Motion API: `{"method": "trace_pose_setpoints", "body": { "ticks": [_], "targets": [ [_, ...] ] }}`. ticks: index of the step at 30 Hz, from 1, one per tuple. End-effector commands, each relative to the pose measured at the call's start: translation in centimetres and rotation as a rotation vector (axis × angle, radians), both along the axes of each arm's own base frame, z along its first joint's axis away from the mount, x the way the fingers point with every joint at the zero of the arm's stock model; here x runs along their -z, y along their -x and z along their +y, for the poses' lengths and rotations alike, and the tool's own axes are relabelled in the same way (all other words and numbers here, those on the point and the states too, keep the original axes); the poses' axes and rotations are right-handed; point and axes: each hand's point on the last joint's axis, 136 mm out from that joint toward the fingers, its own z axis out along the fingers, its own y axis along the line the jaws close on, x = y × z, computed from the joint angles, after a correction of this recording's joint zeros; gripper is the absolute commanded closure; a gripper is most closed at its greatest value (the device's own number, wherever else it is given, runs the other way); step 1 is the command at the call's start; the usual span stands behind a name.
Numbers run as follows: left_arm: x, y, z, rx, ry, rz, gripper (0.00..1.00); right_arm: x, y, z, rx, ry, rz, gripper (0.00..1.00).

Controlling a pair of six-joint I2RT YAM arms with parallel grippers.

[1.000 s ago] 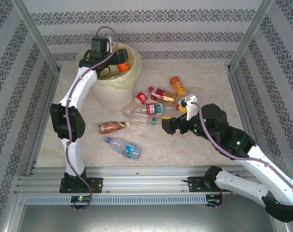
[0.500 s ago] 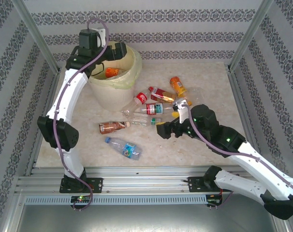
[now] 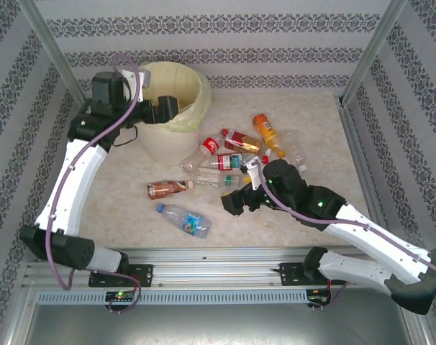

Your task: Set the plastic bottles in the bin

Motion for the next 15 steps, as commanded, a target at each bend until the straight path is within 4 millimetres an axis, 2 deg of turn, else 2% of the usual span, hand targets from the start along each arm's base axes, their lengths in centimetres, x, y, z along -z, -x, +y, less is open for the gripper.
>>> {"method": "trace_pose_setpoints", "body": {
  "ticks": [1,6,15],
  "targets": [
    [1.6,3.5,-0.4,0.05,0.008,0.057,0.0,1.4,0.4,1.2,-0.026,-0.001,0.031,0.02],
    [5.4,6.9,0.8,-0.01,0.026,0.145,0.0,3.5,0.7,2.5,-0.045,0.043,0.058,0.02],
    [9.6,12.6,0.2,0.073,0.069,0.249,0.0,7.7,1.6,5.9,-0.081,0.155,0.097,0.02]
  ]
}}
